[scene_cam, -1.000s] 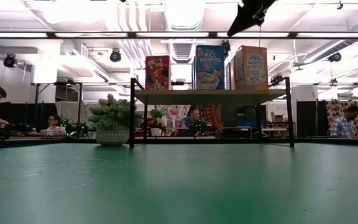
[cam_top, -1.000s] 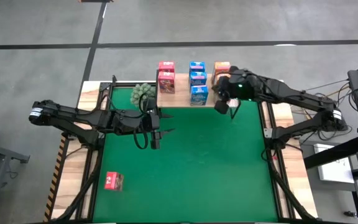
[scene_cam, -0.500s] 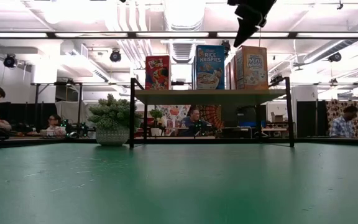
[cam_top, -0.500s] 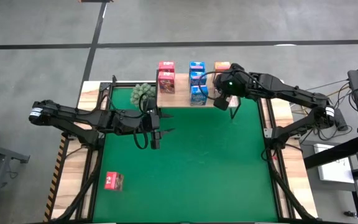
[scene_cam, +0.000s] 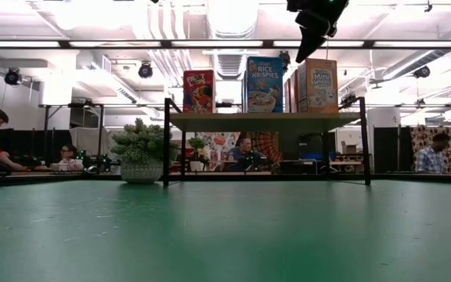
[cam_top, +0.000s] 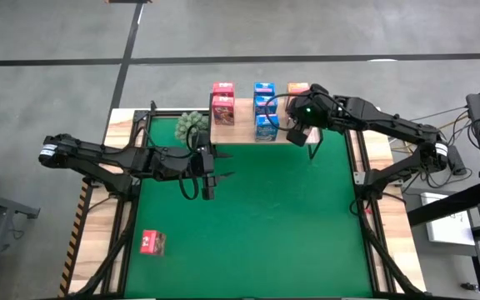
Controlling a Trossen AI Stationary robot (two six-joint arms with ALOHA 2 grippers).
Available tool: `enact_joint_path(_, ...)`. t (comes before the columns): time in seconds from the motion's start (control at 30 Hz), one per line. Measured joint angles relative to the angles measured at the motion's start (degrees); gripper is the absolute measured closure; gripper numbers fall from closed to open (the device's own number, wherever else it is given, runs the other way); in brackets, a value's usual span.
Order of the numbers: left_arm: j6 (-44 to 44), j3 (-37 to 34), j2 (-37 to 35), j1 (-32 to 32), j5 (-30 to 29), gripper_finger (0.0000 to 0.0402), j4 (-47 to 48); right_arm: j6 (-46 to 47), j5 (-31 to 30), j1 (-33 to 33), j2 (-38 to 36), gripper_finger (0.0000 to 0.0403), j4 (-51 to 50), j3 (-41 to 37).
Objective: Stack cereal on shelf
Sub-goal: Put the orange cereal box on the shelf aligned with the other orange cereal box
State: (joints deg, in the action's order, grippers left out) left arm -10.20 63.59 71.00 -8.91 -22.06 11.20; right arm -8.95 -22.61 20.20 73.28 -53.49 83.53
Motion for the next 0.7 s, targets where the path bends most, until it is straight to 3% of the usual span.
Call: enact_joint_path(0.7, 0.22, 0.00, 0.00, 0.00, 0.00, 0.0200, 0.00, 1.45, -2.66, -0.02, 0.00, 0.0394, -0.42, -0.07)
